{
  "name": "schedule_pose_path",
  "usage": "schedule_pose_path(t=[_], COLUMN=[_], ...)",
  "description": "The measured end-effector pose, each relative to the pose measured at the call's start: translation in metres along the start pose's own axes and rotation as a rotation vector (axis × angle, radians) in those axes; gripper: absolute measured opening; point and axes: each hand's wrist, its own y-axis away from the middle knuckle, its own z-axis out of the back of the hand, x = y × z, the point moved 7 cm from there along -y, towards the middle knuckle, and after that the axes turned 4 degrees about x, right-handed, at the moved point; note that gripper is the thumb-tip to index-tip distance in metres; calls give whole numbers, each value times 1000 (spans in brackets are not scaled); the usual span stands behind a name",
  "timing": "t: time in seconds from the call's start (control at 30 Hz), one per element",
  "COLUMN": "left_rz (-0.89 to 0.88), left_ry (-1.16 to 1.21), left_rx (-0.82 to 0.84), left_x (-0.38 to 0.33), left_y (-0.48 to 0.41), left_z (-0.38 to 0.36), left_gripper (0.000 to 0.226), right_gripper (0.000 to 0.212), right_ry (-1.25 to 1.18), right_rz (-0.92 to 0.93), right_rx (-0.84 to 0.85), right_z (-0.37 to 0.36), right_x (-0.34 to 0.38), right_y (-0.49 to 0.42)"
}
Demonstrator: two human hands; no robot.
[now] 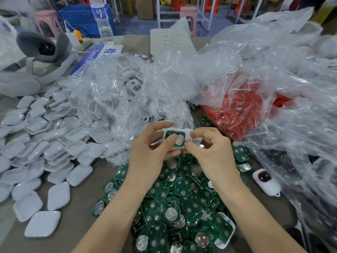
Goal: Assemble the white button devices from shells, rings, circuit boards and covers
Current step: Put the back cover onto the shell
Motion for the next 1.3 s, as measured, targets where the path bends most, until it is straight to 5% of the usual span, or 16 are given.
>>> schedule_pose_path(t=[0.43, 0.93, 1.3], left_rz=[-4, -2, 4], left_ry=[-21, -34, 17], left_rx=[4, -27, -36], left_x=[-5, -2, -2], left_y=[0, -1, -1], left_z=[-1, 5, 5], left_gripper=[38, 32, 28], right_gripper=[27, 12, 24], right_ry=[-59, -74, -493], right_rz=[28, 51, -66], right_rx=[-20, 45, 218], right_z=[1, 1, -10], right_x=[5, 10, 5], right_y=[1, 1, -1])
